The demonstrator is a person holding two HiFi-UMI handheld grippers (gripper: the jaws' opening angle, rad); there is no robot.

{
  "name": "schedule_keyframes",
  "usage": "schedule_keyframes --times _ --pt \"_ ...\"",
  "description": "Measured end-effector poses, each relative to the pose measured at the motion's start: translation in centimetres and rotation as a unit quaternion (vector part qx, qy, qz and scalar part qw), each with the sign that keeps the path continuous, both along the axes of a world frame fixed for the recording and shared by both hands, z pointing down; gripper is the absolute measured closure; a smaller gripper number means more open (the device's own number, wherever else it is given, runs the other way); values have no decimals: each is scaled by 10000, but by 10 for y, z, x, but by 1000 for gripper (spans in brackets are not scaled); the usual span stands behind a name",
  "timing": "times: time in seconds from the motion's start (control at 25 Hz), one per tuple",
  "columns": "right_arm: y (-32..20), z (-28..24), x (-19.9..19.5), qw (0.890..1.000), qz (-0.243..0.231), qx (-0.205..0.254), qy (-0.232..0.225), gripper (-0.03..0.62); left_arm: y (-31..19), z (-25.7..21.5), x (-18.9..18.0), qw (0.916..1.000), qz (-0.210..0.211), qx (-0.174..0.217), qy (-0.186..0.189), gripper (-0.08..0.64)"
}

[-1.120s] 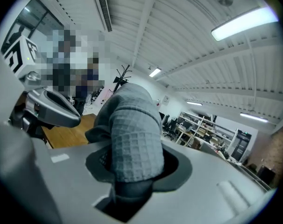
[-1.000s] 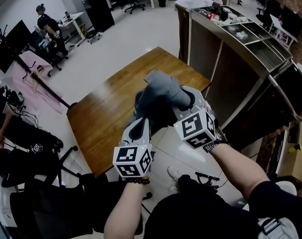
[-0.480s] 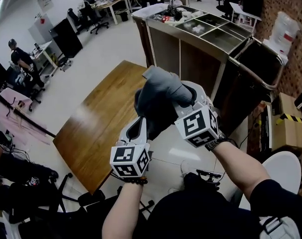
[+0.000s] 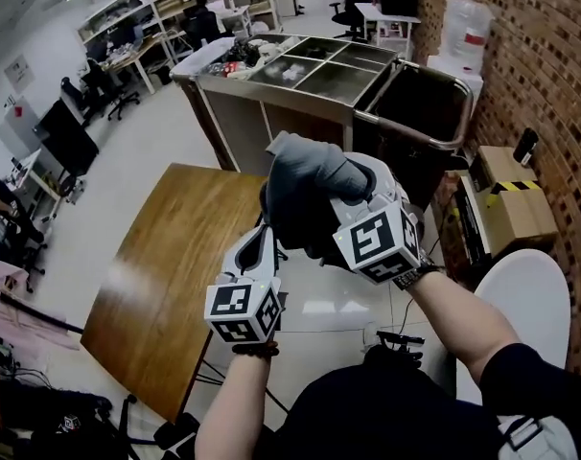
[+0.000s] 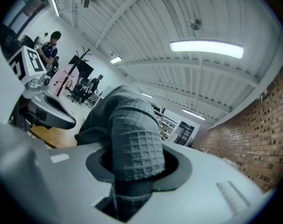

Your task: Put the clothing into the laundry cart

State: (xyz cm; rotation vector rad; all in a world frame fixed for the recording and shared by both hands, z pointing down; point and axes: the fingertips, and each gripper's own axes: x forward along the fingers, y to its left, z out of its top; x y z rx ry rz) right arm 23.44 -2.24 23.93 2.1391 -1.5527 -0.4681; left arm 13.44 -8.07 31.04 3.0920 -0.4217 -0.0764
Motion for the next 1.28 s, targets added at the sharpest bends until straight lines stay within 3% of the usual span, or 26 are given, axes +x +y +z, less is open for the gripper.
schedule_keyframes --times 0.16,0.44,0.68,1.28 --pt "-1 -40 -17 9988 461 53 146 439 -11 -26 -12 9990 434 -50 106 557" --pt "52 -64 52 9947 1010 138 156 439 31 -38 59 9957 916 16 115 557" --pt "72 -77 100 9924 1207 194 129 439 55 -53 112 9923 1221 148 123 557" --pt "63 -88 228 9907 1317 330 36 438 57 -40 227 9906 1354 166 -3 557"
